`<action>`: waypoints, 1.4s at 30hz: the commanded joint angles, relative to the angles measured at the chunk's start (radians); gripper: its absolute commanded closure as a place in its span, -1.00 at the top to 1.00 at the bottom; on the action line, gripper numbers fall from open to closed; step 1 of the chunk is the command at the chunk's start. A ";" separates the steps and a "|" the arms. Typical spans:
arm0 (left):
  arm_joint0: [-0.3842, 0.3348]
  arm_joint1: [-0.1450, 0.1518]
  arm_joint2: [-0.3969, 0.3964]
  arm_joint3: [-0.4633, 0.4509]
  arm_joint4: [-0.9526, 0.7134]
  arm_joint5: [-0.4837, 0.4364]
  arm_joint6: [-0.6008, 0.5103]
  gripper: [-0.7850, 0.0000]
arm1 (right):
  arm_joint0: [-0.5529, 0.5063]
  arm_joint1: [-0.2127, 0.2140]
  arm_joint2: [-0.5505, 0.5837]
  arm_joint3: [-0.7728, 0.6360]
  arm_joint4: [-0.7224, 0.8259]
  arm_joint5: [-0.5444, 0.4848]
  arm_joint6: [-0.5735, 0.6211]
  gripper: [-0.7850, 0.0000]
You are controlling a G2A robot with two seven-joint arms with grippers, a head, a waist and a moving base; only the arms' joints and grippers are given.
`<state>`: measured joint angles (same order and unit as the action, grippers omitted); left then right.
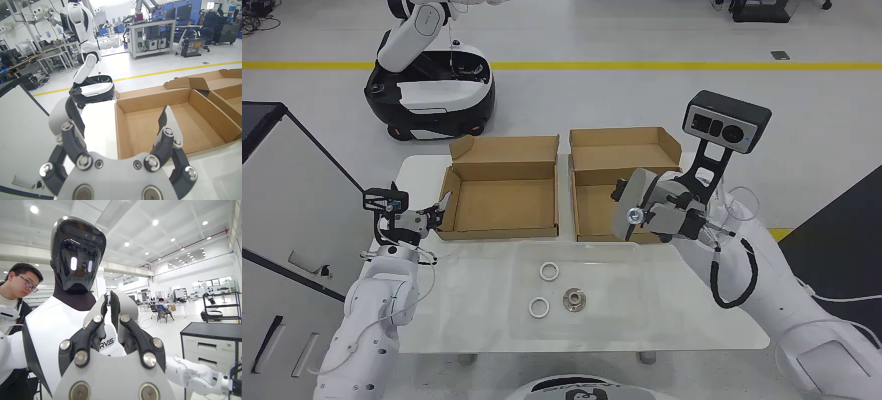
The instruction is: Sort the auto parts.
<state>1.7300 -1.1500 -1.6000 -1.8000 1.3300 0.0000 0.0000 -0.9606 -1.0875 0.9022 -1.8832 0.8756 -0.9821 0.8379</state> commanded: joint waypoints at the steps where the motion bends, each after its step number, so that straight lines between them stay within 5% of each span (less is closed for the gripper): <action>1: 0.000 0.000 0.000 0.000 0.000 0.000 0.000 1.00 | 0.000 0.000 0.000 0.000 0.000 0.000 0.000 -1.00; 26: 0.000 0.000 0.000 0.000 0.000 0.000 0.000 1.00 | -0.003 0.000 0.005 0.003 -0.009 0.016 -0.009 -1.00; 35: 0.000 0.000 0.000 0.000 0.000 0.000 0.000 1.00 | -0.134 0.039 0.239 0.005 -0.192 0.150 -0.011 -1.00; 42: 0.000 0.000 0.000 0.000 0.000 0.000 0.000 1.00 | -0.282 0.091 0.504 -0.015 -0.366 0.376 0.108 -1.00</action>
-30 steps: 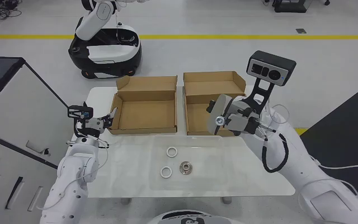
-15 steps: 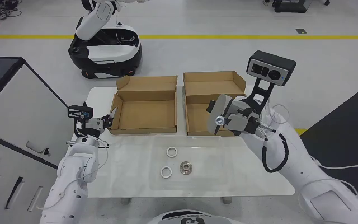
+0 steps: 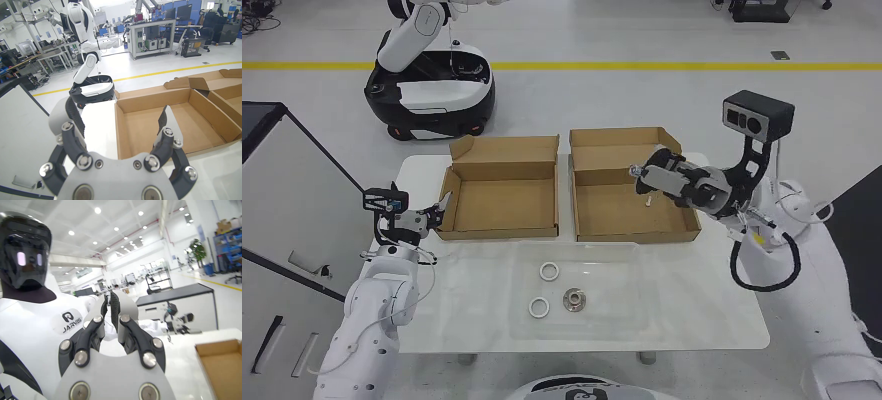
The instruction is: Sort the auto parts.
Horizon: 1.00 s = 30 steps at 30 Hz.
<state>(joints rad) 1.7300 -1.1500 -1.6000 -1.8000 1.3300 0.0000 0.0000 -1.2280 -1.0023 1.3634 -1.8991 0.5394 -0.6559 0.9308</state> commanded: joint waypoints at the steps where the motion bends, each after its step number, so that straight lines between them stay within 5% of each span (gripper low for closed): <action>1: 0.000 0.000 0.000 0.000 0.000 0.000 0.000 1.00 | -0.025 0.012 0.078 -0.004 -0.059 0.100 0.028 -1.00; 6: 0.000 0.000 0.000 0.000 0.000 0.000 0.000 1.00 | 0.027 0.038 0.166 -0.038 -0.280 0.285 0.153 -1.00; 11: 0.000 0.000 0.000 0.000 0.000 0.000 0.000 1.00 | 0.232 0.047 0.095 0.003 -0.466 0.368 0.296 -1.00; 22: 0.000 0.000 0.000 0.000 0.000 0.000 0.000 1.00 | 0.738 -0.002 -0.321 0.319 -0.750 0.316 0.516 -1.00; 30: 0.000 0.000 0.000 0.000 0.000 0.000 0.000 1.00 | 0.920 -0.079 -0.625 0.505 -0.830 0.293 0.527 -1.00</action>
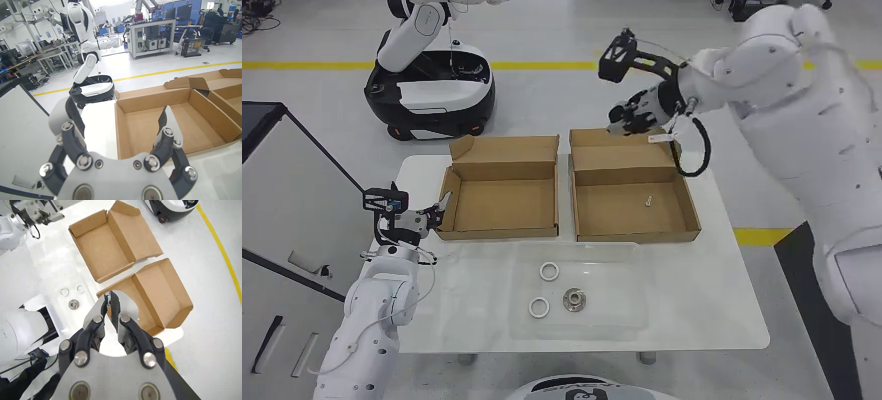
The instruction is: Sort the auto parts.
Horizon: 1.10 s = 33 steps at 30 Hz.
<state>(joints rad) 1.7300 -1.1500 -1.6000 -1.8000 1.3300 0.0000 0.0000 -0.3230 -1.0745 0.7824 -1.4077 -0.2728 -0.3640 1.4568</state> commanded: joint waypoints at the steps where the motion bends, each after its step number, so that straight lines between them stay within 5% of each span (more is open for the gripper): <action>1: 0.000 0.000 0.000 0.000 0.000 0.000 0.000 1.00 | 0.029 -0.017 -0.083 0.029 -0.028 0.000 0.000 -1.00; 17: 0.000 0.000 0.000 0.000 0.000 0.000 0.000 1.00 | 0.146 -0.148 -0.511 0.322 -0.096 -0.031 -0.031 -1.00; 33: 0.000 0.000 0.000 0.000 0.000 0.000 0.000 1.00 | 0.062 -0.237 -0.612 0.563 -0.181 -0.035 -0.036 -1.00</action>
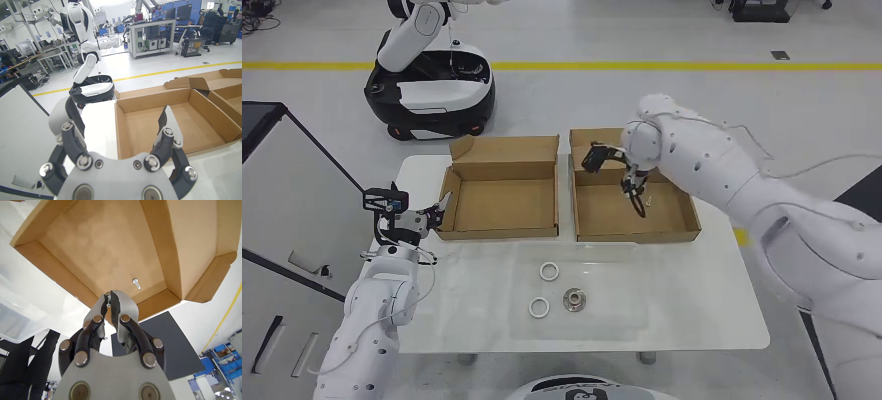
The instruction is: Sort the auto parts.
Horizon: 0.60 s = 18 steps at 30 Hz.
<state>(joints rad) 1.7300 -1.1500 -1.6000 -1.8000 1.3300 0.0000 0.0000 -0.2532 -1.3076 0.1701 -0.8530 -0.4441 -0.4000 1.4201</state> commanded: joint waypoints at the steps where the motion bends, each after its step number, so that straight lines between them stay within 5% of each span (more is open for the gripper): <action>1: 0.000 0.000 0.000 0.000 0.000 0.000 0.000 1.00 | -0.017 -0.008 0.000 0.023 -0.013 0.000 0.000 -1.00; 18: 0.000 0.000 0.000 0.000 0.000 0.000 0.000 1.00 | -0.082 -0.080 0.002 0.205 -0.080 -0.013 -0.087 -1.00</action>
<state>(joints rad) 1.7300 -1.1500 -1.6000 -1.8000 1.3300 0.0000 0.0000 -0.3346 -1.3848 0.1726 -0.6557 -0.5186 -0.4130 1.3408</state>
